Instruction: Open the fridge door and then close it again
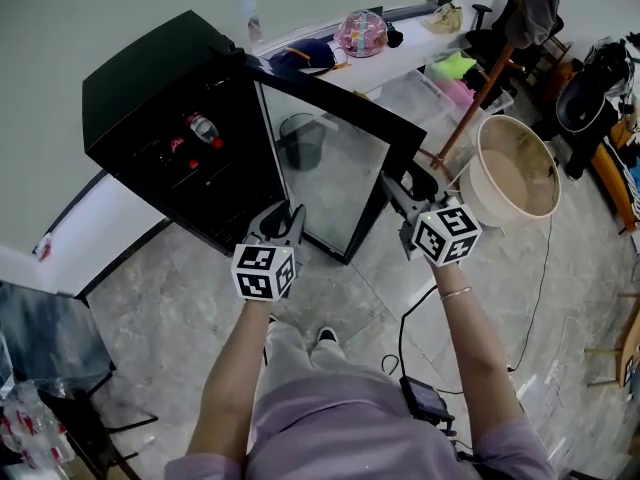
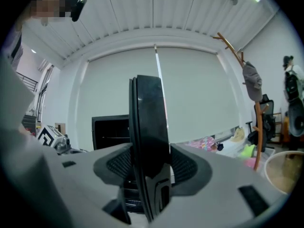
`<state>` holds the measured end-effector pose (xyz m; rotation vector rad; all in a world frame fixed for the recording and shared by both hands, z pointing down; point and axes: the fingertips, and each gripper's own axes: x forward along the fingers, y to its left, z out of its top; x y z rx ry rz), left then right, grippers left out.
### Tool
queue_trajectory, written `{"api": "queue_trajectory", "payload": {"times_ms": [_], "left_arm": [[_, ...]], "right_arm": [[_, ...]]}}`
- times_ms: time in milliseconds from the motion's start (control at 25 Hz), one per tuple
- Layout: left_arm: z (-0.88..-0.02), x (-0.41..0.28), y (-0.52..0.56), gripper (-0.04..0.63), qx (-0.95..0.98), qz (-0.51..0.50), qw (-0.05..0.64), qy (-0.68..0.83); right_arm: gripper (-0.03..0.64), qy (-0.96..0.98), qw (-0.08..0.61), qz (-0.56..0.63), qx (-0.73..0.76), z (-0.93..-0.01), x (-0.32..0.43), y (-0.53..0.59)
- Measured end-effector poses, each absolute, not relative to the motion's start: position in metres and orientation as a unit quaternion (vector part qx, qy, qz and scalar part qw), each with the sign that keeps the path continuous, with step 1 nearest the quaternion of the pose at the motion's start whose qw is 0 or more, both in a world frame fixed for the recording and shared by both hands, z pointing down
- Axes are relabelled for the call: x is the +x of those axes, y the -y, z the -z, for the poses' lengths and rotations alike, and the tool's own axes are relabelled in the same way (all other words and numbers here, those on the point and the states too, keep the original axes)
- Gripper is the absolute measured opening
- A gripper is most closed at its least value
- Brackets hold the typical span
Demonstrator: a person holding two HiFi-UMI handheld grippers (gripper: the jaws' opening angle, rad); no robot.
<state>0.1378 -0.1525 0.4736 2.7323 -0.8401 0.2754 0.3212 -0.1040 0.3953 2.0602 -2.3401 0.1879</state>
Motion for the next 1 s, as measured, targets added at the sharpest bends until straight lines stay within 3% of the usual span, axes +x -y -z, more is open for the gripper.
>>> {"api": "queue_trajectory", "payload": {"times_ms": [1000], "left_arm": [[-0.466, 0.027, 0.119, 0.112, 0.909, -0.064, 0.148, 0.385]], "right_arm": [[0.231, 0.855, 0.046, -0.031, 0.516, -0.393, 0.145, 0.062]]}}
